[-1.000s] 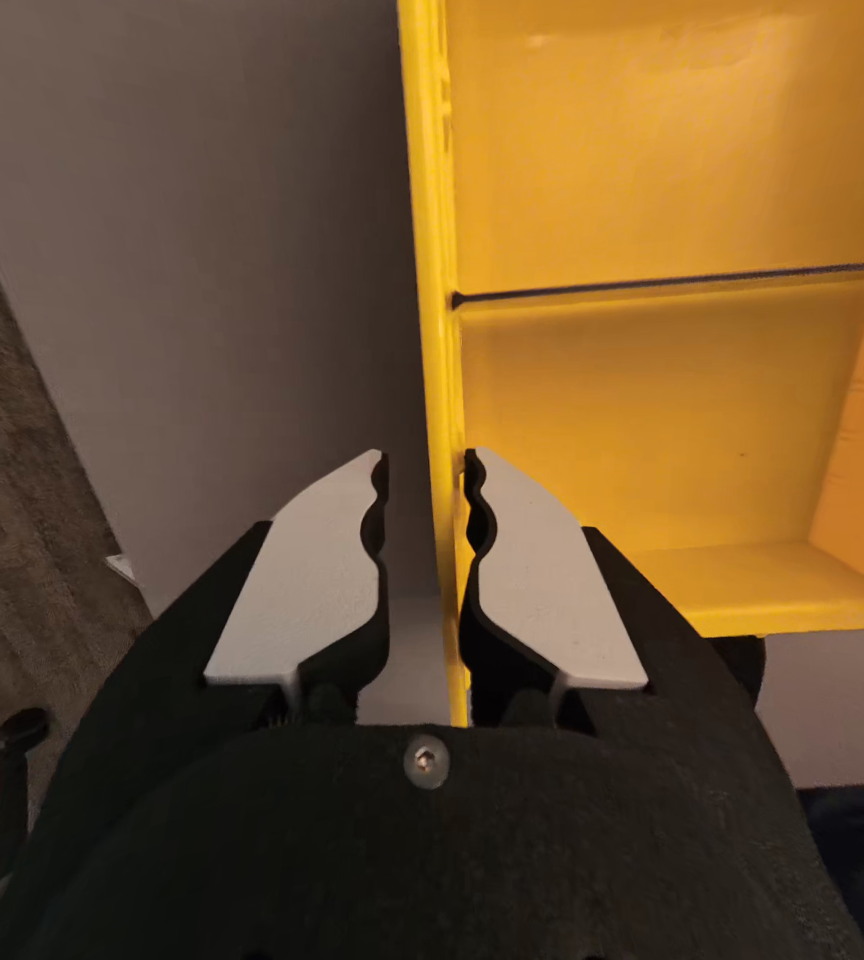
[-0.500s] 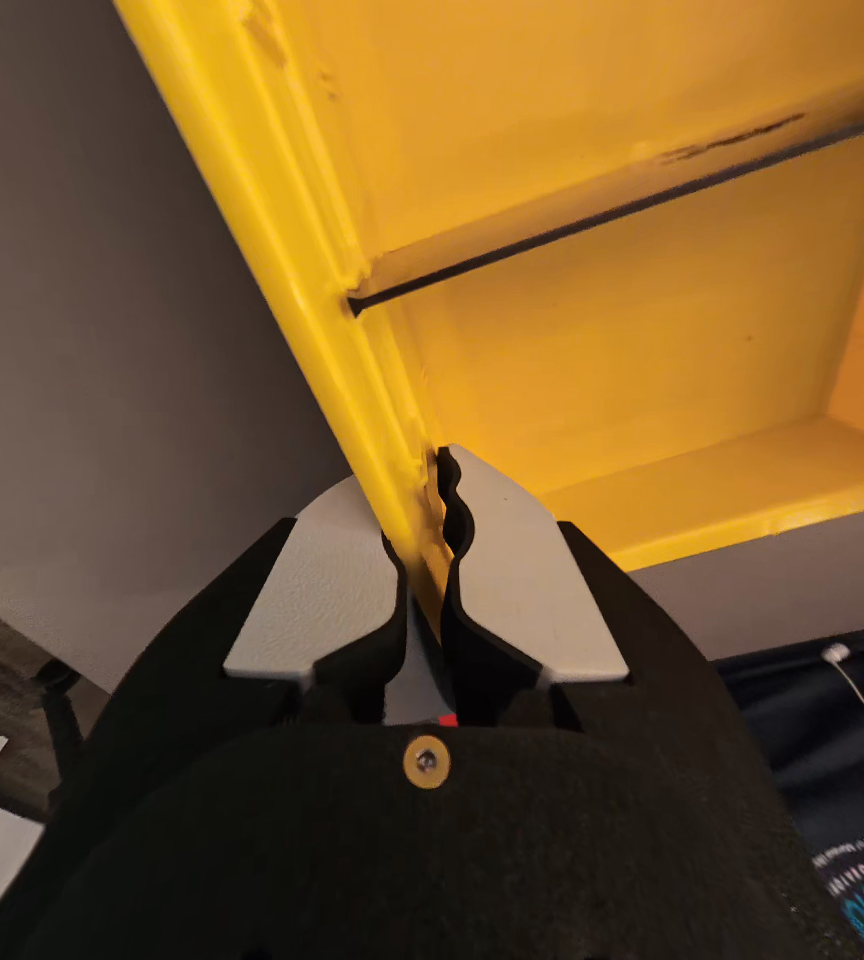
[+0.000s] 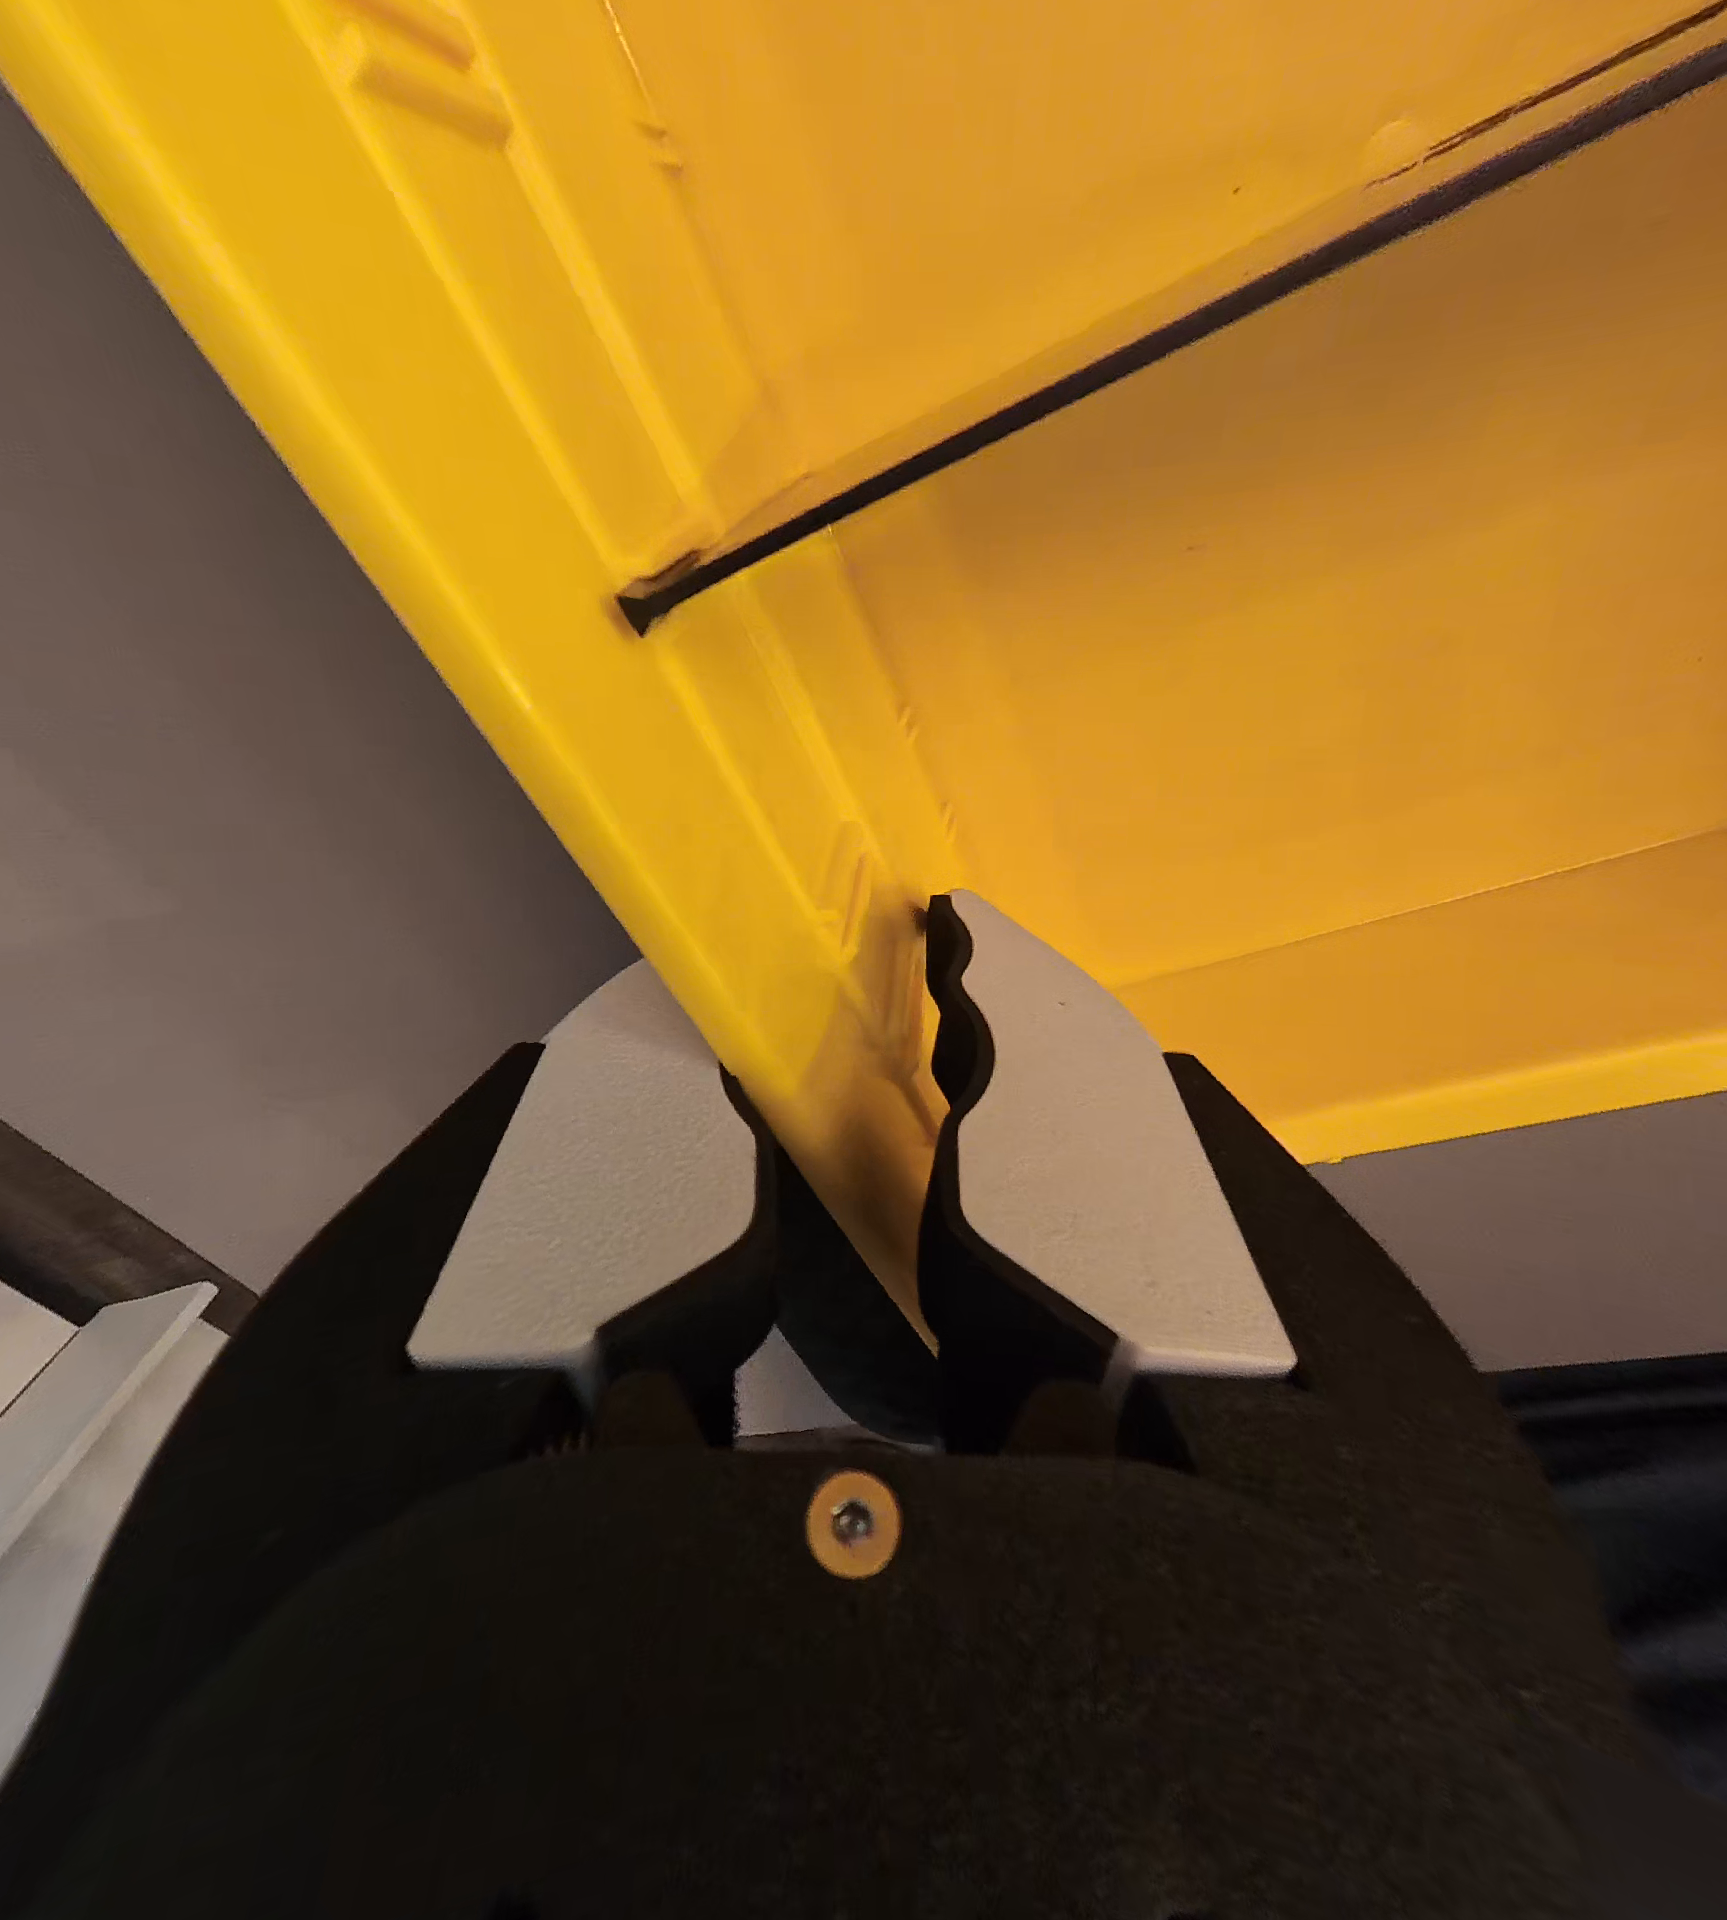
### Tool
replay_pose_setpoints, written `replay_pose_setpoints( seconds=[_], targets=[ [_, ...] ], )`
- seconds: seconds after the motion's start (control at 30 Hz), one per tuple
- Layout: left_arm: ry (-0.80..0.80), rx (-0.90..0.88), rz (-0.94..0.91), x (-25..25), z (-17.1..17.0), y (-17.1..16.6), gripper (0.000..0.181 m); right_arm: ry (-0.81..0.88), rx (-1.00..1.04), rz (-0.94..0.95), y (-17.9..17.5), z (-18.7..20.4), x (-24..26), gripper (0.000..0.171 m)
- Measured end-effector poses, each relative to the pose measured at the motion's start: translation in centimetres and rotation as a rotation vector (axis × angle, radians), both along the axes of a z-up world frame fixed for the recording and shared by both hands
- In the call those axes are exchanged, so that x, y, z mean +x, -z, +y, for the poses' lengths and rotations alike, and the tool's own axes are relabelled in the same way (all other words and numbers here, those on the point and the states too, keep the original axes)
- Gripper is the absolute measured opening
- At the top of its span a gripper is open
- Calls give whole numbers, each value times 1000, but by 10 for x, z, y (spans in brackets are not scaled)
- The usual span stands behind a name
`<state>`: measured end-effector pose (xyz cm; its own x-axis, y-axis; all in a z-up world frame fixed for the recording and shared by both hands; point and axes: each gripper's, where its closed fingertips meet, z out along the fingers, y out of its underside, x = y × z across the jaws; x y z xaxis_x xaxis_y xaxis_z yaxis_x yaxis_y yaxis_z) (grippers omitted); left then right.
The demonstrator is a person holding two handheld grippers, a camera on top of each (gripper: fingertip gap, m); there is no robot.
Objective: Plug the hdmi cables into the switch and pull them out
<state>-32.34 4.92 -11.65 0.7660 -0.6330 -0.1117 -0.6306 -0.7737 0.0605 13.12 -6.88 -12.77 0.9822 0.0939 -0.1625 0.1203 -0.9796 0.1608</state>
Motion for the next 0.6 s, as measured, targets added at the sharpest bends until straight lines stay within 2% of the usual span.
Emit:
replay_pose_setpoints(
  seconds=[0.17,0.3,0.4,0.53,0.6],
  targets=[
    [33,-13,-27,2,-4,-10,28,-5,54,41,-9,6,-2,14],
    [79,126,-71,1,0,-43,29,16,250,-25,-50,13,7,18],
    [107,348,-123,3,15,-82,25,11,529,-55,-104,23,2,15],
    [135,614,-299,32,29,-133,12,-136,1035,41,-190,50,-46,18],
    [182,765,-322,45,37,-155,12,-211,1245,169,-221,54,-83,32]
  ],
)
